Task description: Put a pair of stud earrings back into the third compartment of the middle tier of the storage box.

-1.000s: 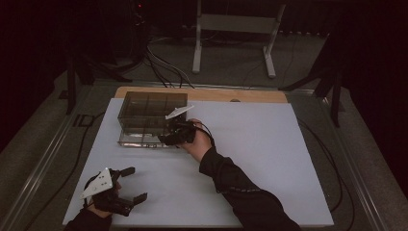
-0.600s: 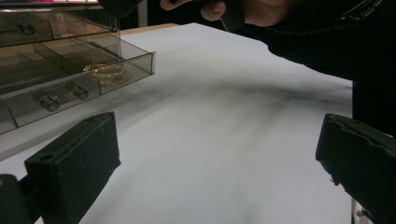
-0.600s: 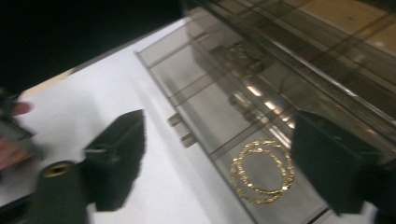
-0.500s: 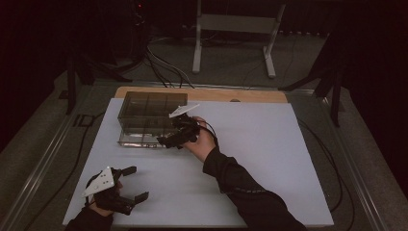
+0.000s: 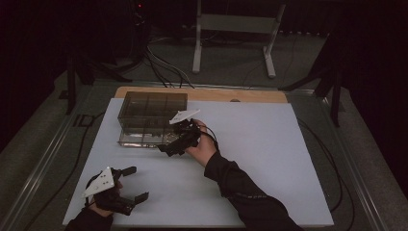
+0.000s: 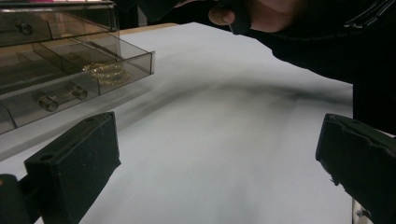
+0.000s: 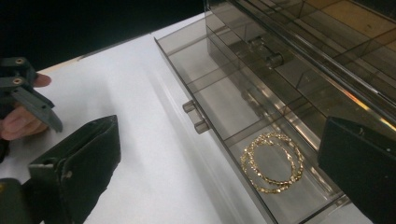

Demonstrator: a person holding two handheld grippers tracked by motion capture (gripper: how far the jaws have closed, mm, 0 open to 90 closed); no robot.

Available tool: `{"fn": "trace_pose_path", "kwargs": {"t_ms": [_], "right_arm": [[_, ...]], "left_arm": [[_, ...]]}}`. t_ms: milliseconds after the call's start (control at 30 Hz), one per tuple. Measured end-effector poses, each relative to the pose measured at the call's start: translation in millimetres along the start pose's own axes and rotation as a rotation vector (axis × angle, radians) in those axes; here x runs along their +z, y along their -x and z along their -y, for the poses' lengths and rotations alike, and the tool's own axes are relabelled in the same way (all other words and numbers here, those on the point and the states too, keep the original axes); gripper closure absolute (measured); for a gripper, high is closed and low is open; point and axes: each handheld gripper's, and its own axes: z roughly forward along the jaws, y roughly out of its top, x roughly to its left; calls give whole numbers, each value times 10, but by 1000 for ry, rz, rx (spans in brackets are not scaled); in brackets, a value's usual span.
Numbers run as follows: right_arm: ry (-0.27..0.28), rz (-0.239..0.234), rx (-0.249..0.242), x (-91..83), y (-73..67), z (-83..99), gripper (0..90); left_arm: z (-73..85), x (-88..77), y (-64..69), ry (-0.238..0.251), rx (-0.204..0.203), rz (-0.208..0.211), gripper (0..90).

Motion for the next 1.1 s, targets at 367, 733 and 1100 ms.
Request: {"fn": "trace_pose_path", "kwargs": {"t_ms": [367,733,1100], "right_arm": [[39,17,-20,-206,45,129,0],[66,52,-9,-513,140,332,0],[73,97,7,-752,206,582,0]], "left_arm": [[4,-8,7,4,-1,0,6],[1,2,7,3,-2,4,6],[2,3,8,-1,1,2,6]]}}
